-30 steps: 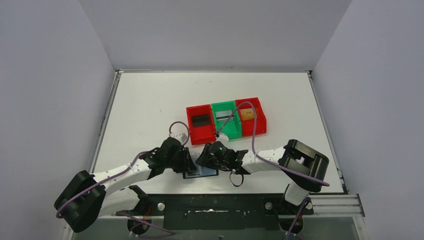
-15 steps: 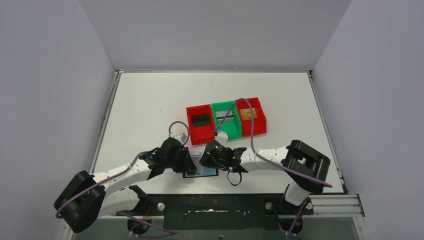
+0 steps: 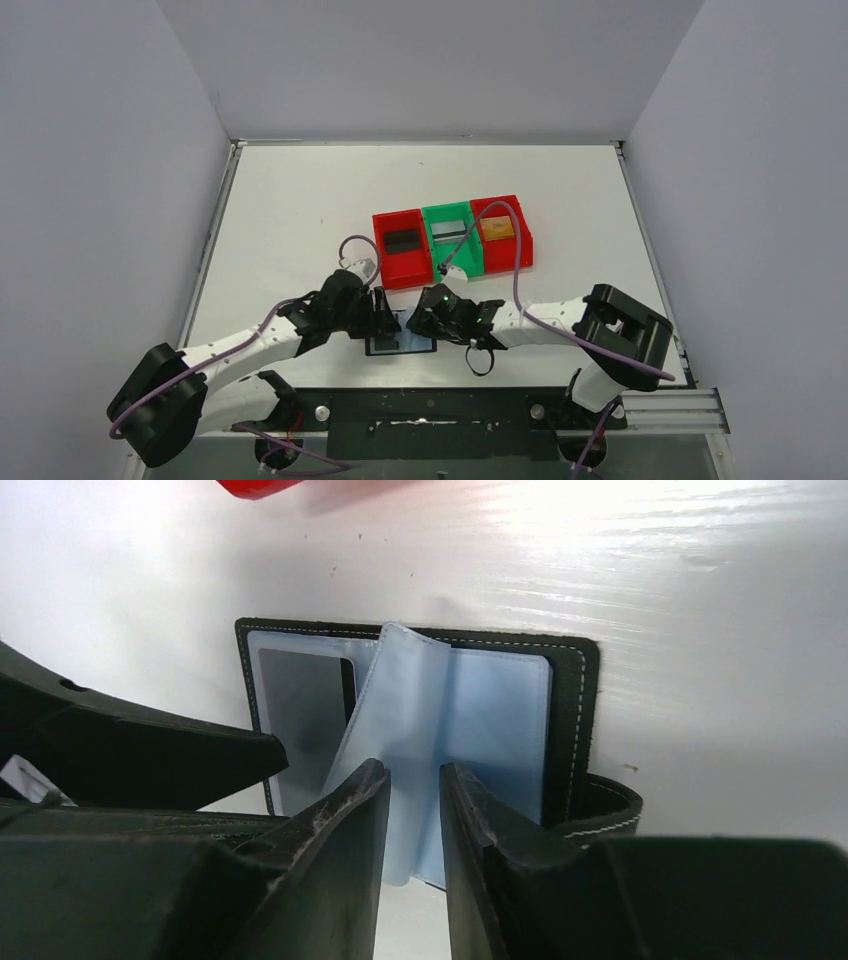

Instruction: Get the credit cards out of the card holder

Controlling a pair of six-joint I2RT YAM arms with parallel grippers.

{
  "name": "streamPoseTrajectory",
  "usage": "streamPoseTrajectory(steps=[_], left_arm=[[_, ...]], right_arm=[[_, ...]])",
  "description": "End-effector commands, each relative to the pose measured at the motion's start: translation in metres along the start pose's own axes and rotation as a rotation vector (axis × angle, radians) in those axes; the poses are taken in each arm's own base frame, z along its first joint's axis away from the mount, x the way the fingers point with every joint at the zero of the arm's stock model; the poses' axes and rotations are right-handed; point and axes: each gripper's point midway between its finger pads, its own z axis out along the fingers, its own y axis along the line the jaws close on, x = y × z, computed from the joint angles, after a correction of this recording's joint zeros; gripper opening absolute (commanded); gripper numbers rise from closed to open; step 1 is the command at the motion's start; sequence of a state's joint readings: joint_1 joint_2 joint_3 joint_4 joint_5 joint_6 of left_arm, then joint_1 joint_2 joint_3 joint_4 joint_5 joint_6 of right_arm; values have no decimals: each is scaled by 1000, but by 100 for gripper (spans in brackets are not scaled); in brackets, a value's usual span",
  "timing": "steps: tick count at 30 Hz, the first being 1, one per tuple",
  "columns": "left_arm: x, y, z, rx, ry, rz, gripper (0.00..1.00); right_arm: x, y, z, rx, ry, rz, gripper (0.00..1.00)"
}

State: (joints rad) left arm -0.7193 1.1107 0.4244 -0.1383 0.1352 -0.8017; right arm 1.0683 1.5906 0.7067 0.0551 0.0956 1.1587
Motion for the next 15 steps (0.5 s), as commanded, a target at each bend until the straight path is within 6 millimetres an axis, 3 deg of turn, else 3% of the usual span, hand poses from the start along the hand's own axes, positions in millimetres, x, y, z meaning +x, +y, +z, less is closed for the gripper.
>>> streamPoseTrajectory(steps=[1, 10, 15], left_arm=[[-10, -30, -2, 129, -16, 48, 52], [0, -51, 1, 233, 47, 76, 50], [2, -50, 6, 212, 64, 78, 33]], right_arm=[[-20, 20, -12, -115, -64, 78, 28], [-19, 22, -12, -140, -56, 88, 29], [-21, 22, -14, -135, -64, 86, 30]])
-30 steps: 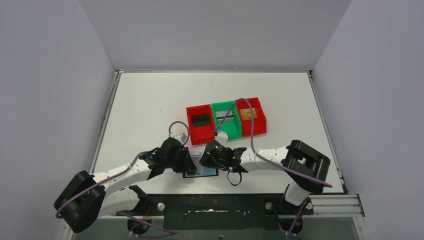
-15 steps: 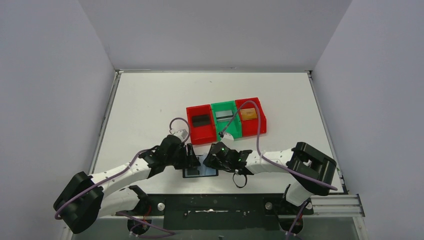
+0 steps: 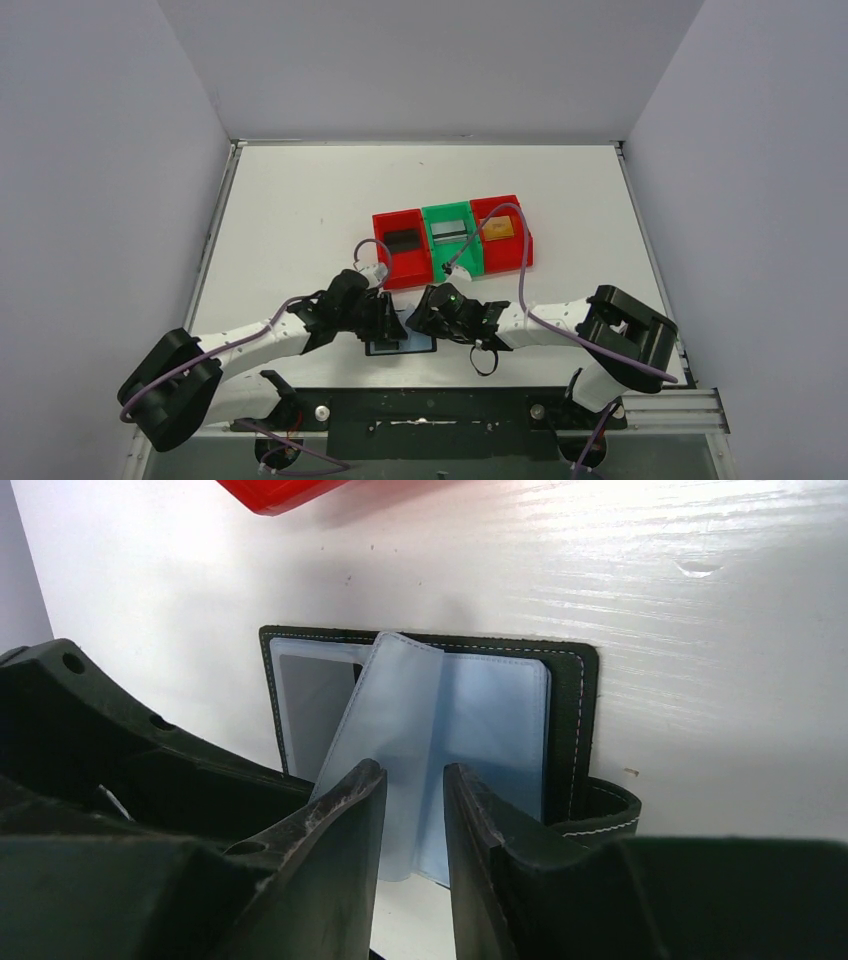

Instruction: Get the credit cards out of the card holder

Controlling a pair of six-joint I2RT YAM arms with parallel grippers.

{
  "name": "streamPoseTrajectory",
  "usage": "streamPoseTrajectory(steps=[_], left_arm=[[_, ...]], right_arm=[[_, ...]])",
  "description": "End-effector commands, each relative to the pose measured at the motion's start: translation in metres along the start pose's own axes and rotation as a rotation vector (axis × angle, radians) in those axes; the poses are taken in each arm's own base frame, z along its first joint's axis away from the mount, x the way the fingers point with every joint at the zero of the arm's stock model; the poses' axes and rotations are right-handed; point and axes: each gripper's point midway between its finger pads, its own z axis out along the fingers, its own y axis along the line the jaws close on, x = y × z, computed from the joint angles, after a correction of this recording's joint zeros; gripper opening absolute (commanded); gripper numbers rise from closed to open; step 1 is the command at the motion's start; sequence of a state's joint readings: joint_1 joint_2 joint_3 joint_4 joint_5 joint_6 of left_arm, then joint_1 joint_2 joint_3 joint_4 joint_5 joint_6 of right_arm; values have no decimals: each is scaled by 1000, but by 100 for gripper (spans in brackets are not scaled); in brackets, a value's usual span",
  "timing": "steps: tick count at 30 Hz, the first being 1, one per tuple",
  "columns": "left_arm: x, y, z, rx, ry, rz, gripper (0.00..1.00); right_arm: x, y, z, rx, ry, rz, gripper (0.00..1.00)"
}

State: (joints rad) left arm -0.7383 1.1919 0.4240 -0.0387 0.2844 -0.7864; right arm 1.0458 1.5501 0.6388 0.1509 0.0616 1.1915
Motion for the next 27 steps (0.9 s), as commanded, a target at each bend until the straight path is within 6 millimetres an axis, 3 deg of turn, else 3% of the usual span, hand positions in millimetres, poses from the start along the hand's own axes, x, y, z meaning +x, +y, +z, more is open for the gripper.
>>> streamPoseTrajectory(steps=[1, 12, 19, 23, 27], left_arm=[[-18, -27, 1, 87, -40, 55, 30], [-22, -50, 16, 126, -23, 89, 27], [-15, -65, 30, 141, 15, 121, 50], [-11, -64, 34, 117, 27, 128, 52], [-25, -58, 21, 63, -63, 114, 52]], right_arm=[[-17, 20, -9, -63, -59, 25, 30], [-51, 2, -46, 43, -239, 47, 42], [-60, -16, -65, 63, -319, 109, 48], [-61, -13, -69, 39, -320, 113, 53], [-58, -7, -68, 22, -299, 112, 54]])
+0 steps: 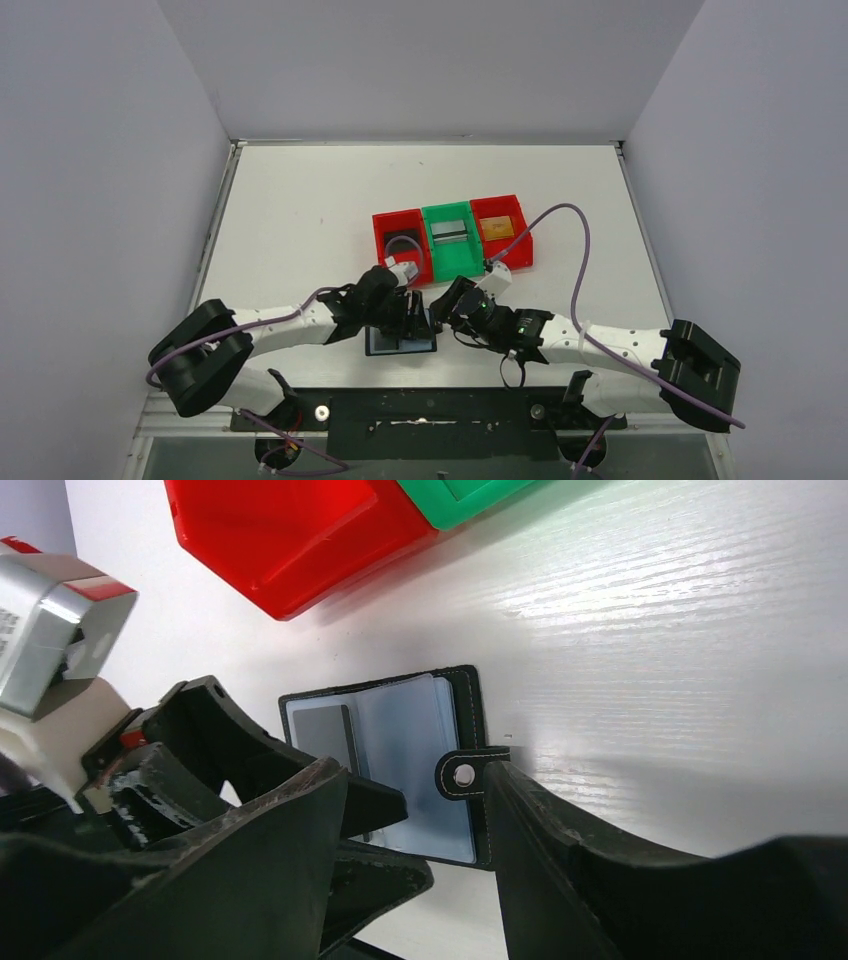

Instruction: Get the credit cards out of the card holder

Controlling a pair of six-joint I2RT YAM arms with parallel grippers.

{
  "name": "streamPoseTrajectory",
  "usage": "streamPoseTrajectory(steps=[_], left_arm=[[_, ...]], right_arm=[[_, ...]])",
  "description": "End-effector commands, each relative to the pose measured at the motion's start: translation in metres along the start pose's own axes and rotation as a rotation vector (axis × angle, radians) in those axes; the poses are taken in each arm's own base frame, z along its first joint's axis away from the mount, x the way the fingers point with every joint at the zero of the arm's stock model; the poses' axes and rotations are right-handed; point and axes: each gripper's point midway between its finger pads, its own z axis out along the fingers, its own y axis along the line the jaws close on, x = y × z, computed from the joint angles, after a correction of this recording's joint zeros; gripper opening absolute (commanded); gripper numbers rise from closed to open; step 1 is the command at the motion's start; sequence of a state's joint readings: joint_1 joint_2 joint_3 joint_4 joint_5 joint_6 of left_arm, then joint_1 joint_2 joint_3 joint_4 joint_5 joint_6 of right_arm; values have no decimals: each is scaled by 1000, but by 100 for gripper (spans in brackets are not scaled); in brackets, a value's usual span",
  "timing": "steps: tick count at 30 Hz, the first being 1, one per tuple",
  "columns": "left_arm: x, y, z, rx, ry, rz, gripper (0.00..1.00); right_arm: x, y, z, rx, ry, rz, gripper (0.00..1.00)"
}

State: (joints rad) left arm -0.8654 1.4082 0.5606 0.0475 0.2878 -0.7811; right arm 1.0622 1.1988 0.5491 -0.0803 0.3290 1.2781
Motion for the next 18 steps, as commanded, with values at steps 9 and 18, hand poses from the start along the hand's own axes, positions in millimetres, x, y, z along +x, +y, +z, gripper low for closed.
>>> streamPoseTrajectory(steps=[9, 18], left_arm=[[-54, 60, -89, -314, -388, -170, 53], [-43, 82, -116, -238, -493, -317, 52]], right_arm=[[-1, 47, -1, -129, 17, -16, 54], [42, 80, 25, -182, 184, -125, 46]])
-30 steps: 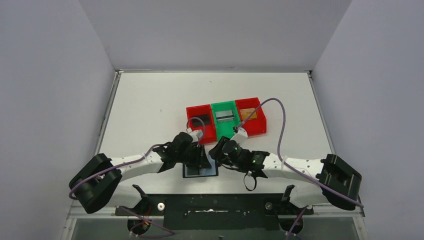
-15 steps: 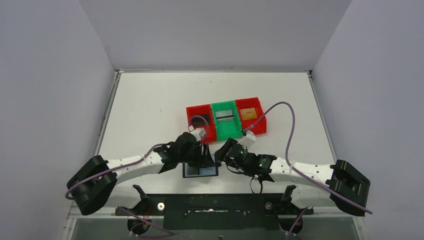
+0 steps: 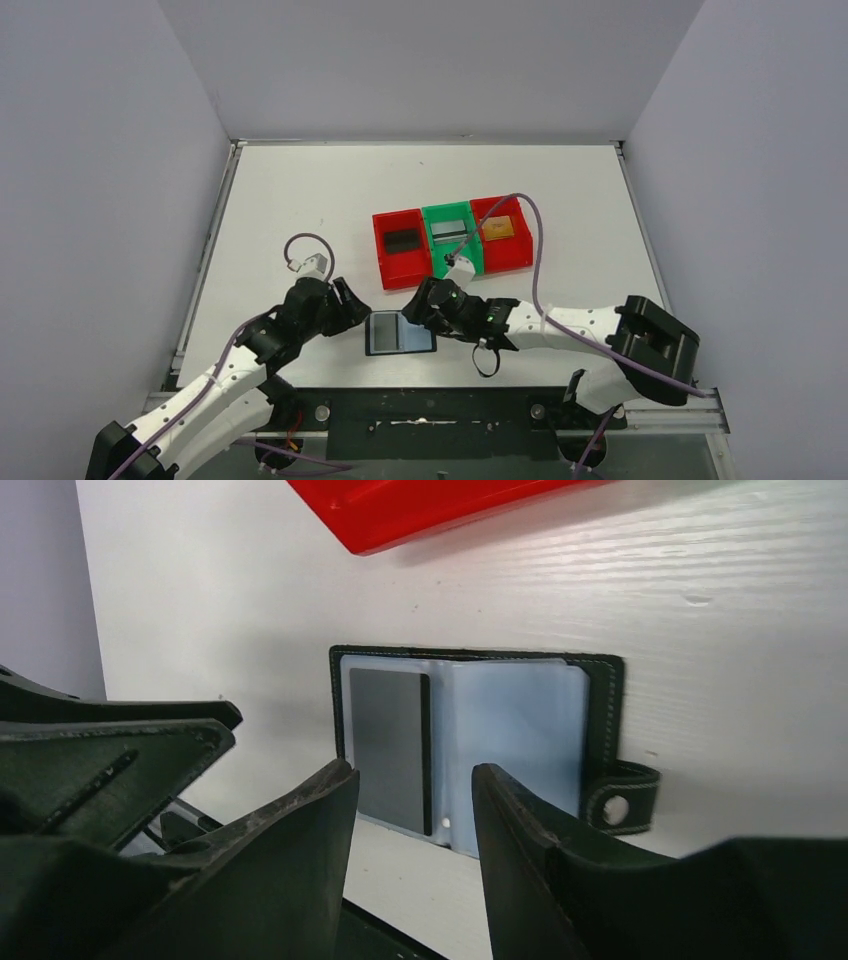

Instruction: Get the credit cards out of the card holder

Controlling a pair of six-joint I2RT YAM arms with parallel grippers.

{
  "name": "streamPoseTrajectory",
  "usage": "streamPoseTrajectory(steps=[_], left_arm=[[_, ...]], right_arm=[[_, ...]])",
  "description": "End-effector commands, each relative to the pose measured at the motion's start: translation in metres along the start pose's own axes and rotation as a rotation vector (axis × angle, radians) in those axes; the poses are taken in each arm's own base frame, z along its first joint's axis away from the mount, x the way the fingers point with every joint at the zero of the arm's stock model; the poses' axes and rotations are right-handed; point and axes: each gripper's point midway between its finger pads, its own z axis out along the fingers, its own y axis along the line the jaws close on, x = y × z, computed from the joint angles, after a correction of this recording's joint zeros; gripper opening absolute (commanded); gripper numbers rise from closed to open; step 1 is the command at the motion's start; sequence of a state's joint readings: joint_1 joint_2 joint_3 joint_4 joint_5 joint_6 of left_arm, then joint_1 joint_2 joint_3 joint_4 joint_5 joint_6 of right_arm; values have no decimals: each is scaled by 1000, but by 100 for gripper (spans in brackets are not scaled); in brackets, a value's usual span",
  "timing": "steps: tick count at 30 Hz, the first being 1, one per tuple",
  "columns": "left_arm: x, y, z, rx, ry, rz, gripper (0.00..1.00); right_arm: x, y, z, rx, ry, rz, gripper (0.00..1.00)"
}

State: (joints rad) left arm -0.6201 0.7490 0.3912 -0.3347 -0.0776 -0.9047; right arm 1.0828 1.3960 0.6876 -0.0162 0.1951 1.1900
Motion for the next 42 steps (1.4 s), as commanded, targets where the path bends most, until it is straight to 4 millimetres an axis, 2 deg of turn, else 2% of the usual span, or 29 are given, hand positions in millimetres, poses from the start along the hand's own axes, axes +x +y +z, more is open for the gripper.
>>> streamPoseTrajectory(steps=[1, 5, 7, 14, 19, 24, 29, 35, 42], left_arm=[[6, 2, -4, 20, 21, -47, 51], [17, 0, -2, 39, 77, -40, 48], [20, -4, -1, 57, 94, -31, 47], [22, -16, 6, 110, 130, -4, 45], [27, -25, 13, 138, 174, 26, 40], [32, -28, 19, 133, 224, 69, 36], [42, -19, 28, 97, 275, 98, 33], [59, 1, 35, 9, 325, 109, 25], [63, 7, 33, -2, 313, 95, 24]], right_arm=[[10, 43, 13, -125, 63, -34, 45], [23, 53, 23, -151, 126, -56, 42], [27, 53, 27, -145, 143, -59, 41], [40, 28, 39, -80, 192, -31, 39], [52, 13, 47, -89, 231, 20, 33], [49, -1, 47, -45, 218, 32, 30], [49, -3, 48, -43, 218, 32, 28], [44, 1, 45, -49, 202, 25, 24], [28, 19, 36, -62, 156, -51, 29]])
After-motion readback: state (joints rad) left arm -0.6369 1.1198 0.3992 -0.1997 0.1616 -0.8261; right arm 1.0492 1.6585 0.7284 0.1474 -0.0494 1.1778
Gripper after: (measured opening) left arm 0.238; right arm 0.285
